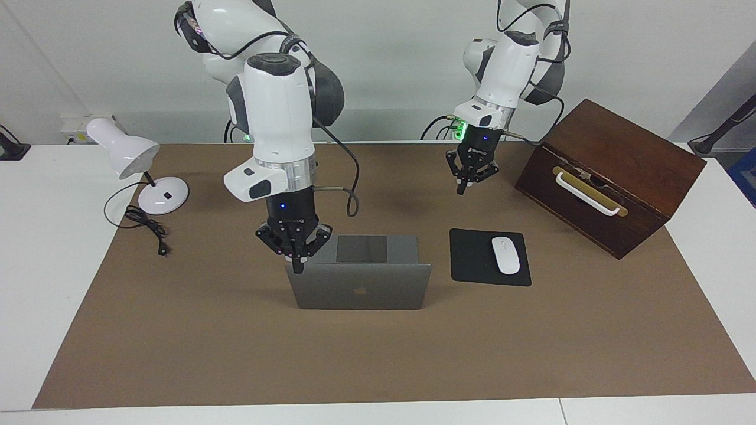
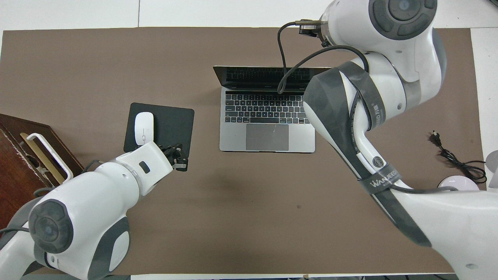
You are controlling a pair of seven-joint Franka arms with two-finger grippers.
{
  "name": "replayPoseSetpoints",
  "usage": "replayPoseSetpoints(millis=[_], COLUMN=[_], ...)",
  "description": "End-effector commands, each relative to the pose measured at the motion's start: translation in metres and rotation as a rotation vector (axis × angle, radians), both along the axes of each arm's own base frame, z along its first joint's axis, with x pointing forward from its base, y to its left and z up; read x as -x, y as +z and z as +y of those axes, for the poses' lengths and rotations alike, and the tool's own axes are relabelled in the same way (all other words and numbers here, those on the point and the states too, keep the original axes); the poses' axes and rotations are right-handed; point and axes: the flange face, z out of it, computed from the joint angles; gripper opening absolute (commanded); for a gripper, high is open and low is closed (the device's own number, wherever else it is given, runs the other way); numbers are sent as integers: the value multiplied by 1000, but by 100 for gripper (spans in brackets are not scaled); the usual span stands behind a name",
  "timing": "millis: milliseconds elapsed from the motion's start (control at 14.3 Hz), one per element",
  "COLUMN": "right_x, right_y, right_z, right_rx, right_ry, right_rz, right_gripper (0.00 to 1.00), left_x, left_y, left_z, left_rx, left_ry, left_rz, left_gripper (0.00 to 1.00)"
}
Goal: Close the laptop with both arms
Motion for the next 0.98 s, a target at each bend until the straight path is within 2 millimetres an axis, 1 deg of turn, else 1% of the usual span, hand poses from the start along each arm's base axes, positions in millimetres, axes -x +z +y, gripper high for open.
replayPoseSetpoints(millis=[0,70,140,279,349,488,628,698,767,907], right_x=[-21,-22,-26,-27,-27,-31,-27,-26,-24,-21], right_y=[-14,-16,-19,-22,-23,-25,-26,-26,-29,-36], right_z=[-3,3,-2,-2,-4,-15,-2,0,10,22], right_rx=[4,5,11,15,-2,-20,-20,-27,-36,-41], right_ry=[-19,-12,-26,-37,-45,-73,-65,-85,-100,-127], right_rz=[-46,-56,-58,-55,-46,-33,-29,-29,-26,-20], right_gripper=[0,0,0,0,0,0,0,0,0,0], left_x=[11,11,10,12,14,18,18,17,16,15], left_y=[-26,-33,-43,-64,-71,-84,-95,-100,-101,-107], left_z=[-14,-22,-30,-46,-53,-66,-70,-70,-71,-71], left_rx=[29,32,37,44,47,54,56,51,51,50], left_ry=[-7,-16,-26,-49,-61,-84,-90,-92,-96,-97], left_rz=[-31,-41,-59,-89,-101,-126,-145,-143,-152,-160], left_gripper=[0,0,0,0,0,0,0,0,0,0])
